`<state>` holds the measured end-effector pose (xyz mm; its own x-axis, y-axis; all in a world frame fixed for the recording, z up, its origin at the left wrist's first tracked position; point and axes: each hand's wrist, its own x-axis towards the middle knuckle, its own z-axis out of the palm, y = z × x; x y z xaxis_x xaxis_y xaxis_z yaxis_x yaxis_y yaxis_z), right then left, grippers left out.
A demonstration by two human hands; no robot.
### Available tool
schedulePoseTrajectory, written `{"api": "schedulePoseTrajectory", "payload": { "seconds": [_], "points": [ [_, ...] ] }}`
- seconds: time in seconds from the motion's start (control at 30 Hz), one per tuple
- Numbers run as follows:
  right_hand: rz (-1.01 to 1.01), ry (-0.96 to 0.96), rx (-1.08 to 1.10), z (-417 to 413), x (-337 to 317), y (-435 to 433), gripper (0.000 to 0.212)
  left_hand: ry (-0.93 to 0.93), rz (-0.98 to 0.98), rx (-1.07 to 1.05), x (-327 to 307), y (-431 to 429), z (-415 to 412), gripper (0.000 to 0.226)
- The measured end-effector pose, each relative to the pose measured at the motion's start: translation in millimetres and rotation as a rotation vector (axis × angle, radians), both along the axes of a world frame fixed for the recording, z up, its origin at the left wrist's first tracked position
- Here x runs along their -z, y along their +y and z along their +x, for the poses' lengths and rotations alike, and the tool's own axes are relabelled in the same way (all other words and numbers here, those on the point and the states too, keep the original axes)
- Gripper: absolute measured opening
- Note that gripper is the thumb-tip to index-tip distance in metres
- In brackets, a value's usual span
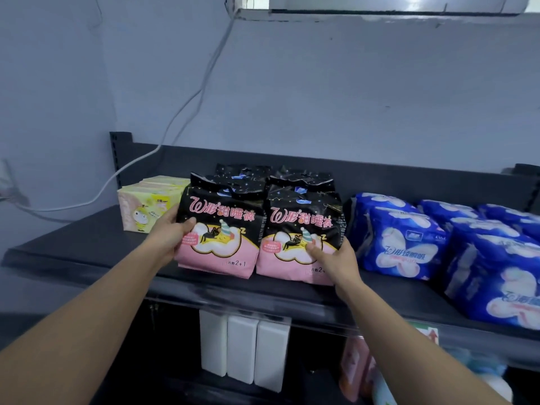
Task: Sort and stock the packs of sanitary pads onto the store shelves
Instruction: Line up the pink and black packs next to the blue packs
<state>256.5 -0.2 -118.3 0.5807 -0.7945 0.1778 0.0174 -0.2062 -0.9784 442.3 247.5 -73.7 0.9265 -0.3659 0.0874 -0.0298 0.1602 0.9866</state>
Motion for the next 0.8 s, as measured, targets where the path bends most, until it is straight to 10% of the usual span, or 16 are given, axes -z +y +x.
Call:
{"api": "schedulePoseTrajectory", "payload": {
  "seconds": [0.17,0.8],
  "points": [
    [-0.048,0.019,0.035,4,1,4,0.044,-0.096,0.230,0.075,11,-6,6,0.072],
    [-0.441,0.453,0.229,-15,3,28,0.095,-0.790,0.734,-0.353,27,-22,1,0.100]
  ]
}}
